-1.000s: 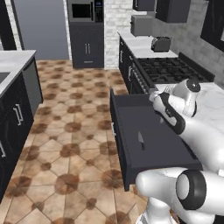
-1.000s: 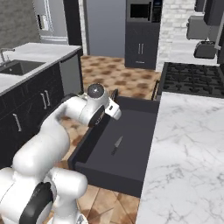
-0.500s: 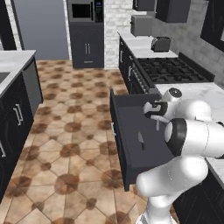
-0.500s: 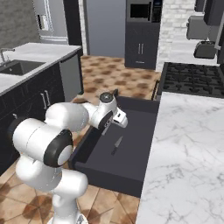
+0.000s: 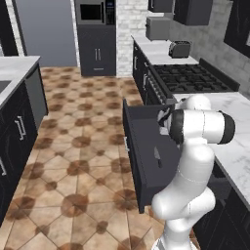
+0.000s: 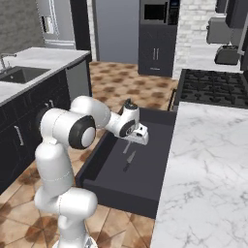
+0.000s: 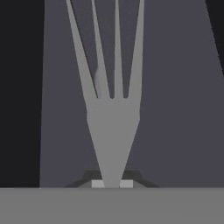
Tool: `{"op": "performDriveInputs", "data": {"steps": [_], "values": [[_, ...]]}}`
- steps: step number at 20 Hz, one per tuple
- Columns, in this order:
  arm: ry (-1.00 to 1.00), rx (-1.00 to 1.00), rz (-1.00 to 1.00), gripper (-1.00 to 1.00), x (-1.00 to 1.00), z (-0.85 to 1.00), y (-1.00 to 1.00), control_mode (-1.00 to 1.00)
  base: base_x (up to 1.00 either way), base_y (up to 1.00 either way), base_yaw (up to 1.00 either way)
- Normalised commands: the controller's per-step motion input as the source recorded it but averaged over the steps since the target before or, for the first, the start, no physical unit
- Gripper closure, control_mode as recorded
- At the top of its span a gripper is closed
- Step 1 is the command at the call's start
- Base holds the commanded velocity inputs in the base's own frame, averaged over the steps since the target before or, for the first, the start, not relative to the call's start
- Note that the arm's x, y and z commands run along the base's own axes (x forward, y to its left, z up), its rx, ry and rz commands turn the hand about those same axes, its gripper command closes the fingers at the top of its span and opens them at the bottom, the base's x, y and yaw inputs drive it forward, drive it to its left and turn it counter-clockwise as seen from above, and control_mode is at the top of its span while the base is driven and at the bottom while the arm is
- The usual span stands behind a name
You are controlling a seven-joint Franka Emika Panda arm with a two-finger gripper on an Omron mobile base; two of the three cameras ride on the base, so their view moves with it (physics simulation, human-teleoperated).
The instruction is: Pick up the metallic utensils from the counter and place them in the open drawer. Make sure not to pick up any wooden utensils.
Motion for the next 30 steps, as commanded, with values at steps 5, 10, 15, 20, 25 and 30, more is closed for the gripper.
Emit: {"op": "performDriveInputs", "data": {"steps": [5, 10, 15, 20, 25, 30], "values": [[0.10, 0.00, 0.14, 1.00, 0.14, -0.43, -0.30, -1.00, 0.00, 0.00, 0.00], [0.00, -0.01, 0.04, 1.00, 0.18, -0.61, 0.00, -1.00, 0.00, 0.00, 0.00], [0.01, 0.00, 0.00, 1.00, 0.22, -0.62, 0.07, -1.00, 0.00, 0.00, 0.00], [0.03, -0.02, 0.00, 1.00, 0.05, -0.63, 0.25, -1.00, 0.00, 0.00, 0.00], [0.03, -0.01, 0.00, 1.00, 0.08, -0.57, 0.09, -1.00, 0.00, 0.00, 0.00], [0.09, 0.00, 0.00, 1.00, 0.22, -0.50, 0.00, -1.00, 0.00, 0.00, 0.00]]}}
